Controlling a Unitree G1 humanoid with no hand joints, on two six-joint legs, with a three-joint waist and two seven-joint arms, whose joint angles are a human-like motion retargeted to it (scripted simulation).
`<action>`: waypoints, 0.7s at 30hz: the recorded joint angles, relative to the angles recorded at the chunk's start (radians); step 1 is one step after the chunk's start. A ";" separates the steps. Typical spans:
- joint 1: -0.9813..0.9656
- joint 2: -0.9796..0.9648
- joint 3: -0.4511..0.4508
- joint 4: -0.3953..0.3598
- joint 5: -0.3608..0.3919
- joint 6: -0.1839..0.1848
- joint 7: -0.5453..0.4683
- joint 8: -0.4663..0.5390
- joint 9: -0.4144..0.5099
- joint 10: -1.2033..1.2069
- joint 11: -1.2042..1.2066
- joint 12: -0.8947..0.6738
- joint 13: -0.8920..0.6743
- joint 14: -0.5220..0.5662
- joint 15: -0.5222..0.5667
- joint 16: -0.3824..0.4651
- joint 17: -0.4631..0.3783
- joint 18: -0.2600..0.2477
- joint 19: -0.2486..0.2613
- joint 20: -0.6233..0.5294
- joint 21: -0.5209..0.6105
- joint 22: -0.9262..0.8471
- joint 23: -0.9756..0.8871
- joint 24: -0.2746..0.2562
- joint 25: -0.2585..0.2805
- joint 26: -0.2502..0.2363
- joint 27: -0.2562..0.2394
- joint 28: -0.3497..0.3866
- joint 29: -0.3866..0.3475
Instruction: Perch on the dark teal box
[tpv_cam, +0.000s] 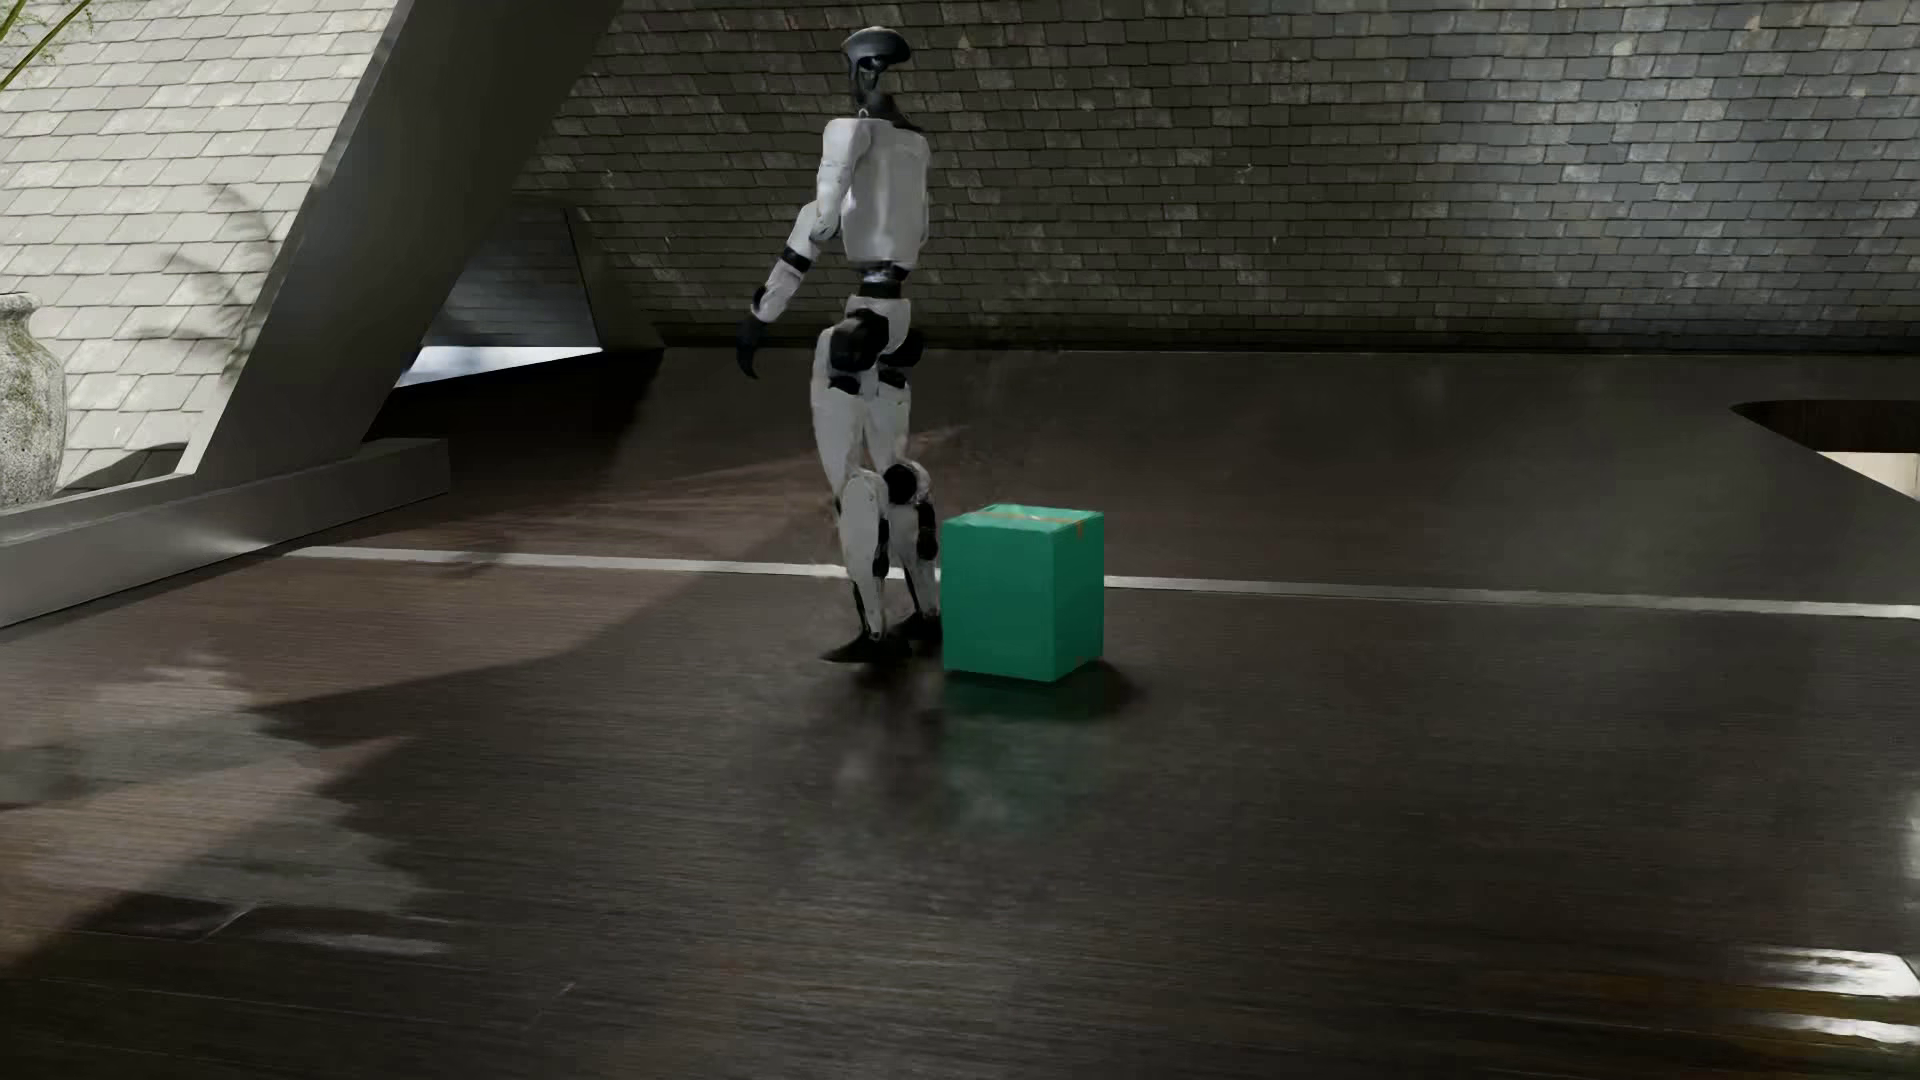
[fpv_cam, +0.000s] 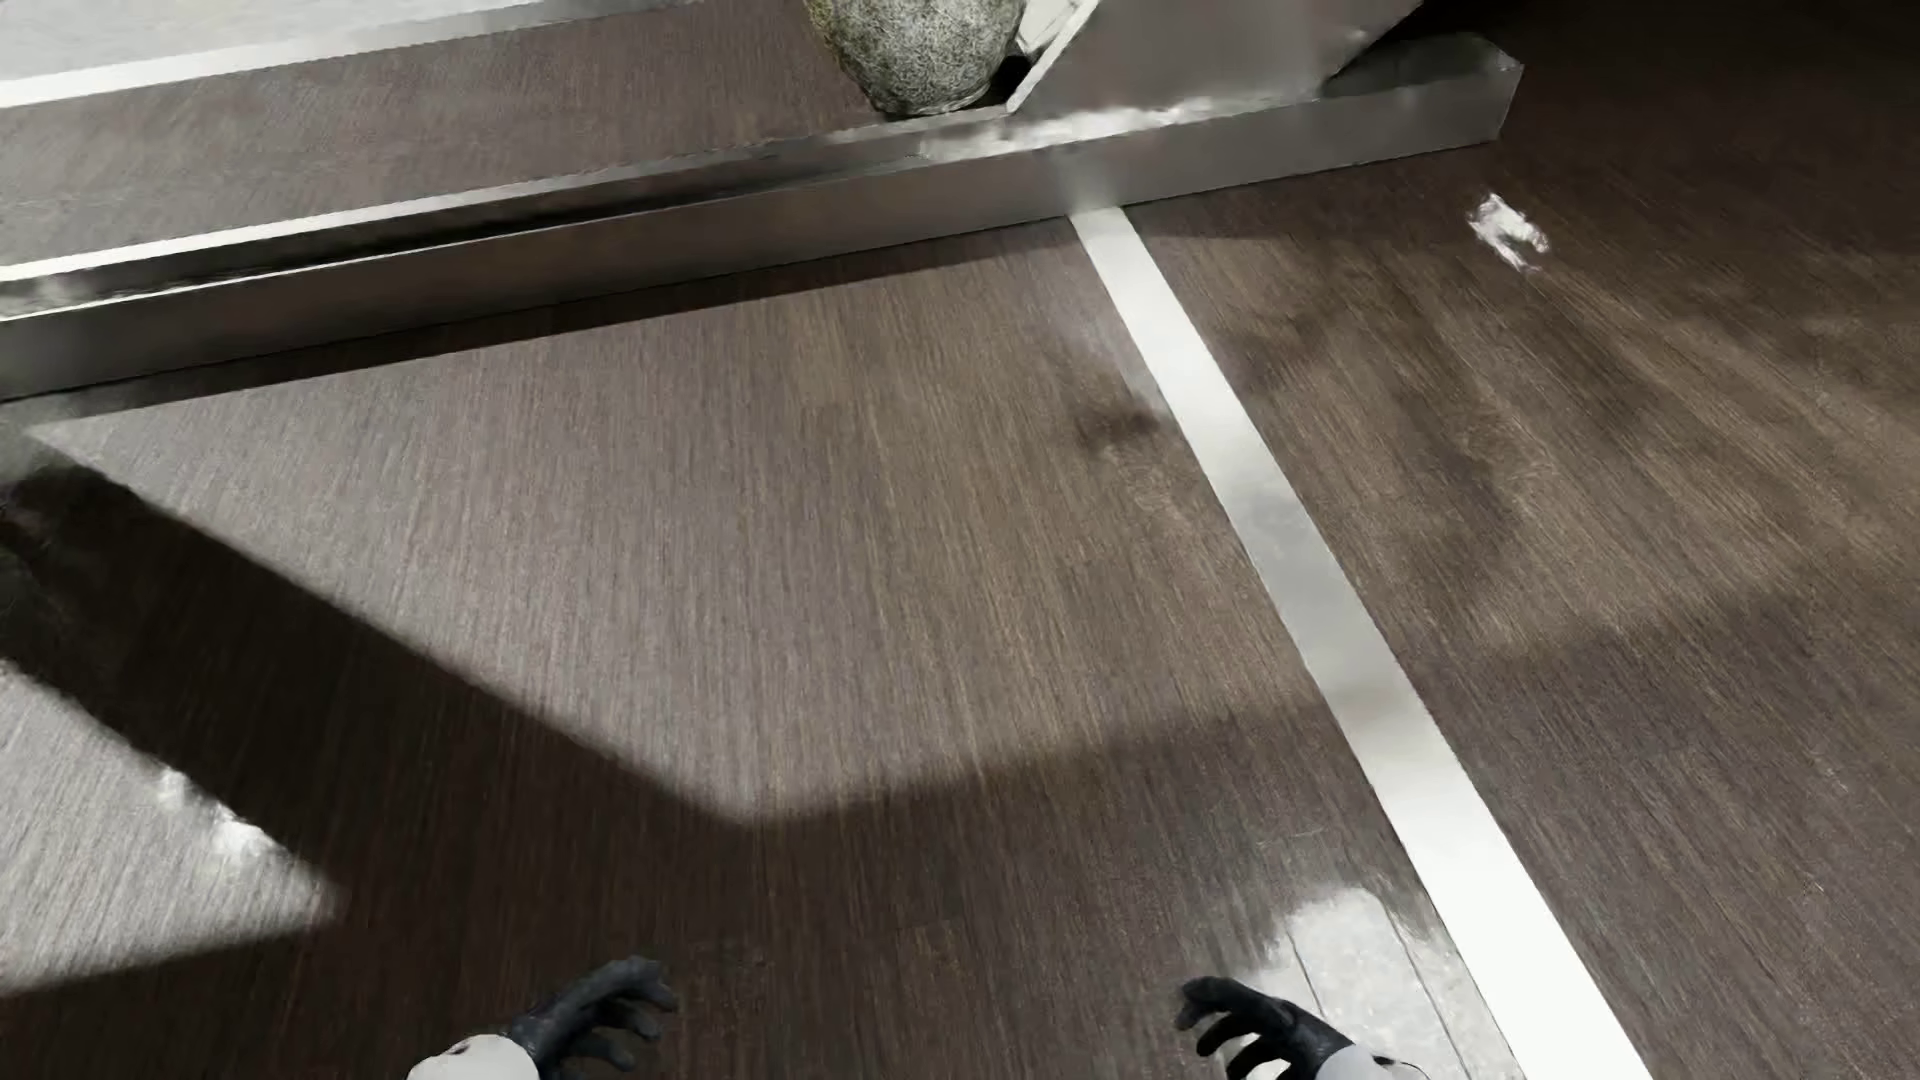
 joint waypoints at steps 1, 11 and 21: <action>0.028 0.019 -0.001 -0.002 -0.001 -0.002 0.005 -0.006 -0.020 -0.015 0.002 0.010 0.005 -0.003 -0.009 -0.014 0.011 -0.001 -0.002 0.008 -0.006 0.057 0.069 -0.005 0.007 0.019 0.027 0.019 -0.026; 0.089 0.053 -0.010 0.004 -0.015 0.004 0.002 0.013 -0.115 -0.037 0.009 0.155 0.083 -0.038 -0.036 -0.091 -0.026 -0.010 0.005 0.077 -0.050 0.030 0.092 0.023 0.003 0.009 0.031 -0.049 -0.003; 0.088 0.060 -0.010 0.001 -0.005 0.001 -0.003 0.018 -0.106 -0.039 0.001 0.124 0.094 -0.031 -0.032 -0.066 0.021 0.004 -0.006 0.063 -0.036 0.052 0.050 -0.007 0.002 0.018 0.026 -0.011 0.013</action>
